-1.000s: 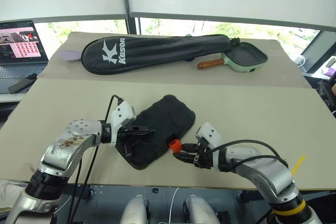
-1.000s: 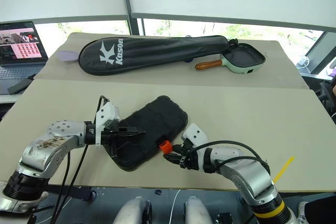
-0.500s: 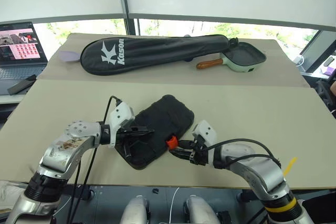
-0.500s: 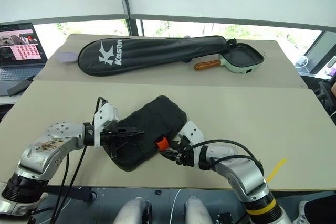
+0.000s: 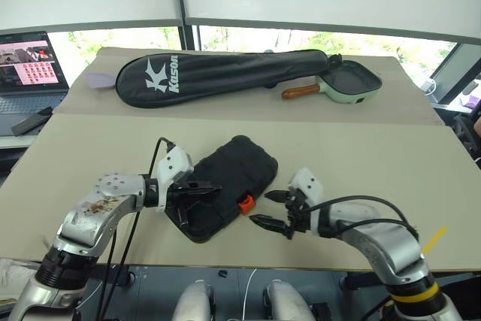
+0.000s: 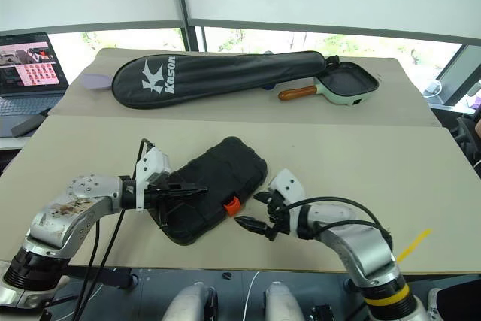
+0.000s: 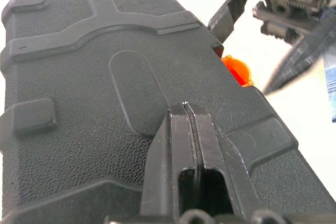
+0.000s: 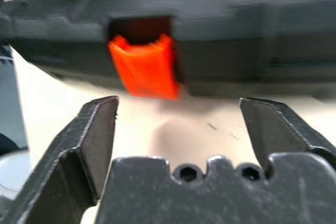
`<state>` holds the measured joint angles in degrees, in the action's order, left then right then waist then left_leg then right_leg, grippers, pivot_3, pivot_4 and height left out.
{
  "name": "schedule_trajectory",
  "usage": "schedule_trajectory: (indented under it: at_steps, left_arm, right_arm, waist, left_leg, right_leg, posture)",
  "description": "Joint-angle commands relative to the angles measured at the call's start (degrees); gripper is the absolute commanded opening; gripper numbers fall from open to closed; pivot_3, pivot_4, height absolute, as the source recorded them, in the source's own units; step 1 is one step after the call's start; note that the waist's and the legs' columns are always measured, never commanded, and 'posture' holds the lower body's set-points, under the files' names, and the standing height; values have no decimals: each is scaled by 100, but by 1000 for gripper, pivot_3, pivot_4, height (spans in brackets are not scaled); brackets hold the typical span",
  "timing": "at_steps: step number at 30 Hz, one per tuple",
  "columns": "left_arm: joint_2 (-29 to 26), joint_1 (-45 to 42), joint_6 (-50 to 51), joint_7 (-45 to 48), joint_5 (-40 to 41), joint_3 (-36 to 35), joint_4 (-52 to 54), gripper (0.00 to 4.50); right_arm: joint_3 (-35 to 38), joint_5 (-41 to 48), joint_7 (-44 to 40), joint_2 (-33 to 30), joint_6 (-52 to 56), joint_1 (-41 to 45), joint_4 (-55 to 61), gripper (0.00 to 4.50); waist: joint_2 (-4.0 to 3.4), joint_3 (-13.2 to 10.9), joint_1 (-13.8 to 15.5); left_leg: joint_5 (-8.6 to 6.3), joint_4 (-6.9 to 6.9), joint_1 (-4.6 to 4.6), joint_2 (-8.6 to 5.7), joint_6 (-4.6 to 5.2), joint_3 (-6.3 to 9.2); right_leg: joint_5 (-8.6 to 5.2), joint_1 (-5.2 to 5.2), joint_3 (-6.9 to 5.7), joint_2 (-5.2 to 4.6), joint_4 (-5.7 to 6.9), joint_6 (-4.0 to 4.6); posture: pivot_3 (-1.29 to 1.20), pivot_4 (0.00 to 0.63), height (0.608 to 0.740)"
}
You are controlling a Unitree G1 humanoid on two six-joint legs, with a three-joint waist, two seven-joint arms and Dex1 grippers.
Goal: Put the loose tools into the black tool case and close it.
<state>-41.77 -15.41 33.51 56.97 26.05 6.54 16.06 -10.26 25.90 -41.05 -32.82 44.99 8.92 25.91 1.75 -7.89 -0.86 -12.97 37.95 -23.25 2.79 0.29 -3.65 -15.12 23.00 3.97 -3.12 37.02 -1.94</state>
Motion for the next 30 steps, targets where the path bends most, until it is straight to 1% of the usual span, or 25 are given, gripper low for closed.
schedule_trajectory:
  at_steps: [1,2,4,8,12,15,19,24,30]
  left_arm:
    - [-18,229,282,-21,-206,335,-313,0]
    - [-18,226,278,-17,-206,338,-318,0]
    - [-14,222,276,-15,-204,340,-327,0]
    - [20,168,285,-13,-222,393,-369,0]
    - [48,134,336,-39,-225,445,-369,0]
    - [19,128,428,-35,-220,485,-347,0]
    - [-28,123,565,-42,-238,524,-345,0]
    - [-16,83,697,-63,-278,626,-373,0]
    - [37,11,770,-139,-280,670,-387,0]
  right_arm:
    - [-65,-19,-315,-161,-328,-4,162,3642]
    - [-192,-36,-400,-200,-329,8,198,3484]
    - [-402,-137,-461,-194,-405,39,228,2816]
    - [-818,-353,-398,40,-480,238,99,1428]
    - [-966,-512,-256,345,-541,489,-147,27]
    - [-999,-601,-271,444,-579,661,-254,27]
    - [-1059,-752,-417,323,-698,804,-341,27]
    - [-990,-781,-475,365,-721,1012,-488,27]
    - [-1120,-826,-753,-29,-438,1046,-322,27]
  waist:
    - [0,0,-3]
    - [-1,1,-6]
    - [-2,1,-4]
    - [-2,1,-2]
    - [-2,1,6]
    - [-2,2,11]
    - [-3,2,7]
    - [-3,2,7]
    - [-4,3,16]
  left_leg:
    - [0,0,1,0,0,0]
    - [0,0,1,0,0,0]
    - [0,0,3,0,0,1]
    - [0,0,1,0,0,1]
    - [0,0,2,0,0,1]
    - [0,0,1,-3,0,1]
    - [0,0,4,-2,0,0]
    - [0,0,7,-1,0,-1]
    - [1,0,11,-3,1,-1]
  right_leg:
    - [0,-1,0,0,0,0]
    - [0,0,0,1,0,0]
    - [-1,-2,0,1,0,0]
    - [-2,0,0,1,0,0]
    - [-1,-1,0,0,0,0]
    - [-2,-2,-1,-1,-1,-1]
    - [-1,-2,-1,0,0,0]
    - [-1,-4,0,0,0,0]
    - [-2,-9,-1,0,0,-1]
  posture:
    - [0,150,740]
    - [0,150,740]
    - [0,150,740]
    - [0,150,740]
    - [0,150,740]
    - [0,150,740]
    - [0,150,740]
    - [0,150,740]
    - [0,150,740]
